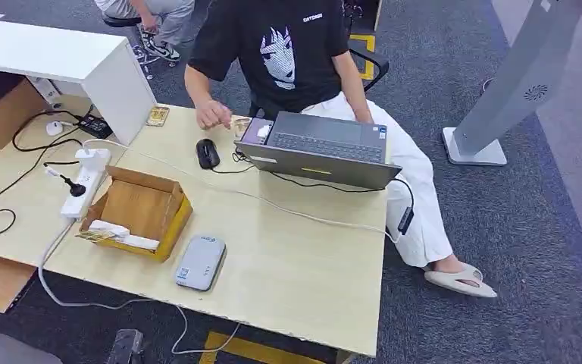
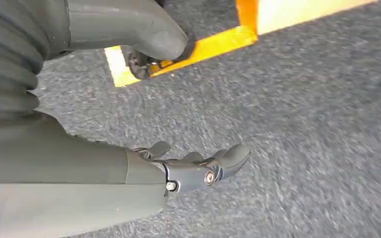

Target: Pass the card to the sensor for recognition and then transmit it.

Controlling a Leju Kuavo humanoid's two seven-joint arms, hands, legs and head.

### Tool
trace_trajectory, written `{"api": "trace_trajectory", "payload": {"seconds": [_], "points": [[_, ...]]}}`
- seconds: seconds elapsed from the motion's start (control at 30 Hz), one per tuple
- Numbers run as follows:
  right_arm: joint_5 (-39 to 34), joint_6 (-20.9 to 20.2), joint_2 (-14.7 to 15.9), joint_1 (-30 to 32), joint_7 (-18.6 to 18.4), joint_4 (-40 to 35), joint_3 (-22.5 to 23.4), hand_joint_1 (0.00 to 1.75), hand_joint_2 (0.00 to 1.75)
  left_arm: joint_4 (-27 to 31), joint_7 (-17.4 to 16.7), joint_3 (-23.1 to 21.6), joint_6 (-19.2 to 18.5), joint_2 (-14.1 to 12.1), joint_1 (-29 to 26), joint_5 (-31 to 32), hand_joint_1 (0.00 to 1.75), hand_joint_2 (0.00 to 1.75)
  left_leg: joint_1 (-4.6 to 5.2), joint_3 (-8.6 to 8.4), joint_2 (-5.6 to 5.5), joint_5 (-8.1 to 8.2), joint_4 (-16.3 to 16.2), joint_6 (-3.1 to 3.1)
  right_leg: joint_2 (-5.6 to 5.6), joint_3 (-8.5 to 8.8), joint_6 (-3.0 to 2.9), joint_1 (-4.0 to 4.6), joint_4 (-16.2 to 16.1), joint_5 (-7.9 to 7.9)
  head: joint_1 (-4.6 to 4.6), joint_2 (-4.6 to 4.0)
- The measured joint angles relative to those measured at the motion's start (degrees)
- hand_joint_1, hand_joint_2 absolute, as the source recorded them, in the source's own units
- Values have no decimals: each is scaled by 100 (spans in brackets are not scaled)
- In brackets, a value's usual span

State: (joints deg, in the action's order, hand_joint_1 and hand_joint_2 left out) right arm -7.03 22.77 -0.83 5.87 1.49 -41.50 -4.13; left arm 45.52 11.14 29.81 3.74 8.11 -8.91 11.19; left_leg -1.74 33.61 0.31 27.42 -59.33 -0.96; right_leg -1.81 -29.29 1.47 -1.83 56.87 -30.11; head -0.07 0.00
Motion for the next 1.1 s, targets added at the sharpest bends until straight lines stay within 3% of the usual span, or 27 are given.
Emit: {"api": "trace_trajectory", "payload": {"seconds": [0.13, 0.37, 0.4, 0.47, 0.53, 0.57, 0.63, 0.67, 0.7, 0.77, 0.8, 0.87, 0.97, 1.0, 1.1], "points": [[22, 226, -22, -13, 24, -171, -7, 0, 175, 213, 127, 311, 173, 92, 2, 362, 0, 175, 0, 0, 0, 0, 0, 0, 0, 1, 0, 0, 0, 0, 0, 0], [236, 241, -127, 20, -192, -350, 230, 0, 175, 427, 182, 858, 291, 280, 14, 928, 0, 175, -1, 0, 0, 1, 0, 0, 0, -9, 0, 0, -1, -1, -2, 0], [297, 241, -136, 29, -192, -350, 277, 0, 175, 433, 212, 945, 308, 315, 15, 993, 0, 0, 0, 0, 0, 1, 0, 0, 0, -10, 0, 0, 0, -1, 2, 0], [475, 252, -149, 57, -171, -350, 323, 0, 175, 453, 256, 1080, 401, 354, 18, 1117, 0, 0, 0, 0, 0, 1, 0, 0, 0, -13, 0, 0, -1, -1, 2, 0], [818, 416, -171, 129, -504, -289, 475, 0, 175, 585, 54, 1407, 952, 453, 24, 871, 0, 0, -2, 1, 1, 3, 1, -1, 0, -10, 0, 1, -1, -3, 0, 0], [1008, 510, -175, 170, -684, -148, 659, 0, 175, 871, -262, 1741, 1671, 609, -10, 498, 0, 175, -4, -3, 3, 8, 1, -3, 3, -5, 0, 4, -1, -4, 2, 0], [1179, 495, -175, 264, -482, 141, 1048, 0, 175, 1382, -516, 2324, 3169, 765, -57, 197, 0, 175, -4, -1, 4, 9, -1, -3, 6, -11, 0, 3, -2, -4, -4, 0], [1286, 475, -175, 339, -283, 311, 1286, 0, 175, 1722, -615, 2701, 3746, 798, -64, 243, 0, 175, -3, 10, 0, 8, -1, -3, 2, -8, 0, 3, -1, -6, 2, 0], [1391, 440, -175, 364, -165, 442, 1481, 0, 175, 2127, -852, 2992, 3986, 811, -91, 327, 0, 175, -5, 19, 1, 7, -2, -3, 2, -20, 0, 5, 1, -6, -2, 0], [1664, 379, -175, 334, -94, 646, 1828, 0, 175, 3197, -1298, 3361, 3823, 874, -174, 590, 0, 175, -8, 19, 4, 8, -1, -3, 4, -32, -2, 7, 0, -8, -4, 0], [1795, 352, -175, 310, -94, 706, 1979, 0, 175, 3681, -1324, 3462, 3755, 899, -187, 597, 0, 175, -7, 18, 3, 8, 0, -3, 1, -26, 1, 6, 0, -12, 0, 0], [1988, 291, -175, 240, -153, 786, 2275, 0, 175, 4575, -1035, 3533, 3716, 931, -255, 39, 0, 175, -7, 10, 5, 9, 3, -4, 4, -22, -1, 6, 0, -10, -2, 0], [2048, 252, -199, 224, -199, 861, 2509, 0, 175, 5304, -885, 3537, 3678, 977, -354, -233, 0, 175, -4, 7, 2, 6, 3, -3, 1, -16, -1, 3, 0, -6, 5, 0], [2102, 243, -218, 226, -216, 878, 2570, 0, 175, 5481, -725, 3537, 3665, 1017, -403, -328, 0, 175, -5, 6, 3, 6, 2, -4, 1, -16, -2, 4, 0, -5, 0, 0], [2418, 110, -315, 258, -503, 852, 2741, 0, 175, 5916, 327, 3341, 3494, 1056, -699, -684, 0, 175, -3, 0, 5, 6, 1, -4, 9, -18, -2, 2, 0, -4, -2, 0]]}}
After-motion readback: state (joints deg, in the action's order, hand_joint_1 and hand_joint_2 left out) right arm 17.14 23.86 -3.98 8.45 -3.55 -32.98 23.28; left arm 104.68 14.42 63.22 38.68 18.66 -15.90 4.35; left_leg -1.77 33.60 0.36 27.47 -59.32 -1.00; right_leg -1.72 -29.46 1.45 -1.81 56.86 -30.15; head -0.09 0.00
